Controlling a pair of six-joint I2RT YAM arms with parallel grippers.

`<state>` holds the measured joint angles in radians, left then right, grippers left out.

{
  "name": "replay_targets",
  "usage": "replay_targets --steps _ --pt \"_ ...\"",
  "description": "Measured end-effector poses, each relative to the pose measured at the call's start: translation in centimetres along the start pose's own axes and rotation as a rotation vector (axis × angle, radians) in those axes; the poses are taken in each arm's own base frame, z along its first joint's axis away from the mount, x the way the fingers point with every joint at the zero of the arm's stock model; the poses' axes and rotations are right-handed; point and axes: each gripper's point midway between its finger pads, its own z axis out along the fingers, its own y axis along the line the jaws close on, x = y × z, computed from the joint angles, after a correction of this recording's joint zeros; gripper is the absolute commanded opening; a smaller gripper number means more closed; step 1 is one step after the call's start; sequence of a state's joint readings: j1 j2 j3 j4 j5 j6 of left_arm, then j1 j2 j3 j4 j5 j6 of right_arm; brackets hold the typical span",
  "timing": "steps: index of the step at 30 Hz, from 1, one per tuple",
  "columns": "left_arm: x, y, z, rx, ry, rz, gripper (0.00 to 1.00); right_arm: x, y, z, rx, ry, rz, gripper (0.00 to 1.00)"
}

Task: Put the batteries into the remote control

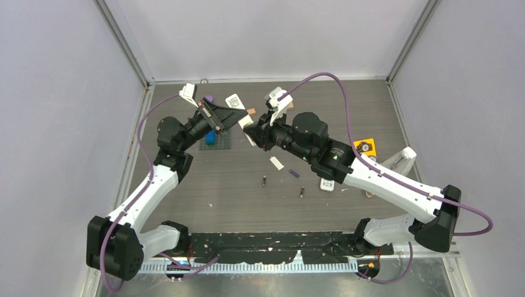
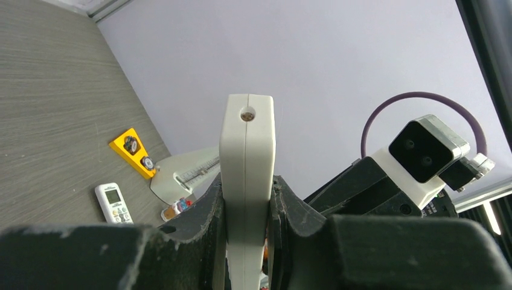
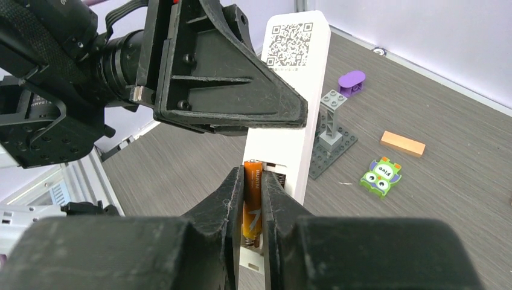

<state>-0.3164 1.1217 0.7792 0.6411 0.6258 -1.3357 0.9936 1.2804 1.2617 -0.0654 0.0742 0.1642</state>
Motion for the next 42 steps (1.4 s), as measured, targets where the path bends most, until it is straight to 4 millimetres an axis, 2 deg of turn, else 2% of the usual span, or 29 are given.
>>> replay_targets --steps 13,27,31,42 --pt "-0.2 1.2 -0.2 -0.018 -0.042 -0.131 0.00 -0.1 -0.4 0.4 0.021 -0.075 0.031 0.12" --pt "-0.3 1.1 0.1 0.004 -0.053 -0.222 0.00 -0.7 -0.5 -0.3 0.021 -0.113 0.033 0.14" --pt "-0.3 1.2 0.1 0.000 -0.053 -0.221 0.00 -0.6 -0.5 -0.4 0.022 -0.109 0.032 0.06" --pt "0.1 1.2 0.0 -0.009 -0.044 -0.196 0.00 -0.2 -0.2 -0.6 0.004 -0.096 0.027 0.05"
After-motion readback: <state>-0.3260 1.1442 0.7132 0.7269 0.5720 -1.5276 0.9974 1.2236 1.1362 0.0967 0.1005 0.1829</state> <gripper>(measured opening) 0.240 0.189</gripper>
